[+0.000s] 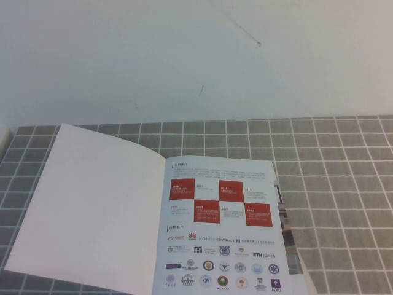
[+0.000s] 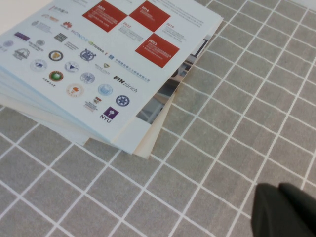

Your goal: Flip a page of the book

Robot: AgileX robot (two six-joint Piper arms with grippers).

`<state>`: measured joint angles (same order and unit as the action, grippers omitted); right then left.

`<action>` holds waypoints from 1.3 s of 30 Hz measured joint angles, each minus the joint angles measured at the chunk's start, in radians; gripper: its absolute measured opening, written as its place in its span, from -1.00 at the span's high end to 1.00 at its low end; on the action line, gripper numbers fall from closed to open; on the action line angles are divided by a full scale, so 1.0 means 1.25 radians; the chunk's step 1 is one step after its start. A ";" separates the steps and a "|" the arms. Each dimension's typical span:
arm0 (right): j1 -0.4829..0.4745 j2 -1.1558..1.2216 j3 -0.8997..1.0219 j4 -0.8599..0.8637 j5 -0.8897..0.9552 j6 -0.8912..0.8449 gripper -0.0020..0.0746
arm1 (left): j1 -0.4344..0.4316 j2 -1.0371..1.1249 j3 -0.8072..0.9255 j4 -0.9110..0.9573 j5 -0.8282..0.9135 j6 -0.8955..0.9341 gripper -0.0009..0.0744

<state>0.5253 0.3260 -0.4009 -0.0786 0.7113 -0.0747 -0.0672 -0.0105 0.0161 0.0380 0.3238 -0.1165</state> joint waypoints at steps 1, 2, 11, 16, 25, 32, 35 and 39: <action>0.000 0.000 0.000 0.000 0.000 0.000 0.95 | -0.001 0.000 0.000 0.001 0.001 -0.001 0.99; 0.000 0.000 0.000 0.000 0.000 0.000 0.95 | -0.002 0.000 0.000 0.001 0.001 -0.002 0.99; 0.000 0.000 0.000 0.000 0.000 0.000 0.95 | -0.004 0.000 0.000 0.006 0.003 -0.027 0.99; 0.000 0.000 0.000 0.000 0.000 0.000 0.95 | -0.004 0.000 0.000 0.007 0.003 -0.027 0.99; 0.000 0.000 0.000 0.000 0.000 0.000 0.95 | -0.004 0.000 0.000 0.007 0.003 -0.026 0.99; -0.003 -0.016 0.015 0.002 -0.006 0.000 0.95 | -0.004 -0.001 0.000 0.007 0.003 -0.026 0.99; -0.051 -0.034 0.054 0.019 -0.053 0.000 0.95 | -0.004 -0.001 0.000 0.009 0.003 -0.026 0.99; -0.174 -0.074 0.132 0.042 -0.202 0.000 0.95 | -0.004 -0.001 0.000 0.009 0.003 -0.026 0.99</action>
<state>0.3076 0.2335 -0.2357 -0.0264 0.4592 -0.0747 -0.0717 -0.0121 0.0161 0.0496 0.3280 -0.1491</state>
